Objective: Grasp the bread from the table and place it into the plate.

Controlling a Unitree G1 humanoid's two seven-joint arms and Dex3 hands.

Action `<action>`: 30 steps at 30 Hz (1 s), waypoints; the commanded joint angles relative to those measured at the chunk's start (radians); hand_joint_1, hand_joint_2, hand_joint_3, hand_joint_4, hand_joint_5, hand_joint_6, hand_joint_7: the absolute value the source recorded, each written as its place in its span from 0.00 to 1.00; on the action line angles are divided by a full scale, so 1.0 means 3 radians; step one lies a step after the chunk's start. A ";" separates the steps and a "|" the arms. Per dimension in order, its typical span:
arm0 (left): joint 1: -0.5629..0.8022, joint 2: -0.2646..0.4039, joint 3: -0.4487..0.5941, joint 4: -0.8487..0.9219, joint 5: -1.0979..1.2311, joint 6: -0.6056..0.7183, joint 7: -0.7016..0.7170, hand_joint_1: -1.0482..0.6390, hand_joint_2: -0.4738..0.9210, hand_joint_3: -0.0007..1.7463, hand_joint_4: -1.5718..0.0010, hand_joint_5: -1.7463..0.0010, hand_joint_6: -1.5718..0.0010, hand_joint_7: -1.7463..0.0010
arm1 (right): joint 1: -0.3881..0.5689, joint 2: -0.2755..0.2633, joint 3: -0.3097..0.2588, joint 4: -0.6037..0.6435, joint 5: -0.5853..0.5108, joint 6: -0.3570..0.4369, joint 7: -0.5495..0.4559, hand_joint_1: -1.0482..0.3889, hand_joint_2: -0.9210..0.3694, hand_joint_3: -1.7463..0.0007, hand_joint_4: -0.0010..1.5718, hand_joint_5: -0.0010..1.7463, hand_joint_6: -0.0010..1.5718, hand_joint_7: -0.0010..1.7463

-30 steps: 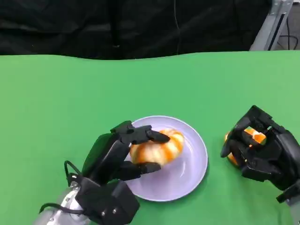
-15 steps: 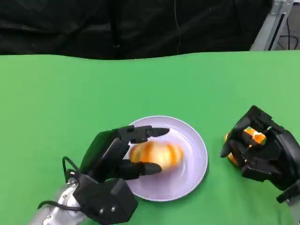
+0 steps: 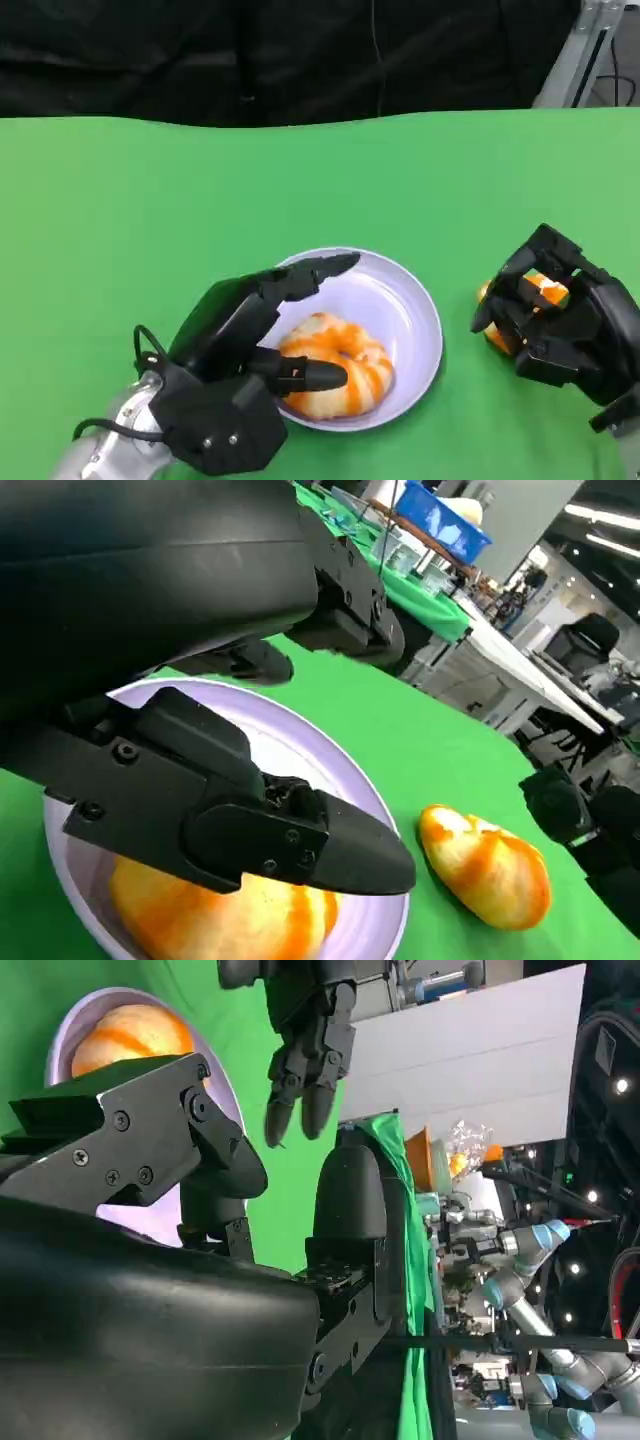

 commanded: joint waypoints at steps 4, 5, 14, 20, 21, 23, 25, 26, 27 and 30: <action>0.0099 0.0113 0.0043 -0.0178 0.0082 0.0071 0.0049 0.00 1.00 0.25 0.96 1.00 0.90 1.00 | -0.0007 -0.0023 -0.0006 -0.0021 0.0009 -0.0006 -0.0004 0.82 0.21 0.33 0.27 1.00 0.24 0.90; 0.0110 0.0113 0.0047 -0.0197 0.0080 0.0078 0.0049 0.00 1.00 0.25 0.97 1.00 0.91 1.00 | -0.0009 -0.0024 -0.0005 -0.0018 0.0008 -0.0011 -0.0002 0.82 0.21 0.33 0.27 1.00 0.24 0.90; 0.0209 0.0089 0.0194 -0.0196 -0.0021 -0.0158 0.0268 0.00 1.00 0.27 0.97 0.99 0.92 1.00 | 0.0009 -0.0036 0.0005 -0.0071 0.0018 0.0087 -0.0022 0.82 0.21 0.33 0.29 1.00 0.24 0.91; 0.0267 0.0083 0.0362 -0.0167 -0.0170 -0.0435 0.0369 0.00 1.00 0.26 0.93 0.98 0.91 1.00 | -0.0013 -0.0038 -0.0012 -0.0032 0.0034 0.0084 0.0009 0.83 0.21 0.33 0.30 1.00 0.24 0.92; 0.0272 0.0083 0.0375 -0.0165 -0.0185 -0.0457 0.0367 0.00 1.00 0.26 0.93 0.98 0.91 1.00 | -0.0013 -0.0037 -0.0013 -0.0032 0.0034 0.0085 0.0008 0.83 0.21 0.33 0.30 1.00 0.24 0.92; 0.0304 0.0091 0.0419 -0.0192 -0.0250 -0.0507 0.0339 0.00 1.00 0.26 0.92 0.98 0.91 0.99 | -0.0019 -0.0040 -0.0016 -0.0015 0.0029 0.0059 0.0019 0.82 0.21 0.33 0.30 1.00 0.24 0.92; 0.0317 0.0090 0.0445 -0.0200 -0.0274 -0.0531 0.0319 0.00 1.00 0.25 0.92 0.98 0.91 0.99 | -0.0021 -0.0041 -0.0017 -0.0007 0.0026 0.0047 0.0024 0.82 0.21 0.33 0.30 1.00 0.24 0.92; 0.0341 0.0101 0.0472 -0.0218 -0.0280 -0.0548 0.0333 0.00 1.00 0.25 0.91 0.98 0.90 0.99 | -0.0017 -0.0043 -0.0012 -0.0020 0.0015 0.0051 0.0013 0.82 0.21 0.33 0.30 1.00 0.24 0.92; 0.0359 0.0109 0.0493 -0.0233 -0.0285 -0.0560 0.0342 0.00 1.00 0.25 0.91 0.98 0.90 0.99 | -0.0014 -0.0044 -0.0008 -0.0029 0.0006 0.0054 0.0004 0.82 0.21 0.33 0.30 1.00 0.24 0.92; 0.0384 0.0114 0.0542 -0.0198 -0.0385 -0.0676 0.0298 0.01 1.00 0.24 0.90 0.98 0.89 0.99 | -0.0013 -0.0044 -0.0008 -0.0029 0.0003 0.0045 0.0007 0.83 0.21 0.32 0.30 1.00 0.24 0.92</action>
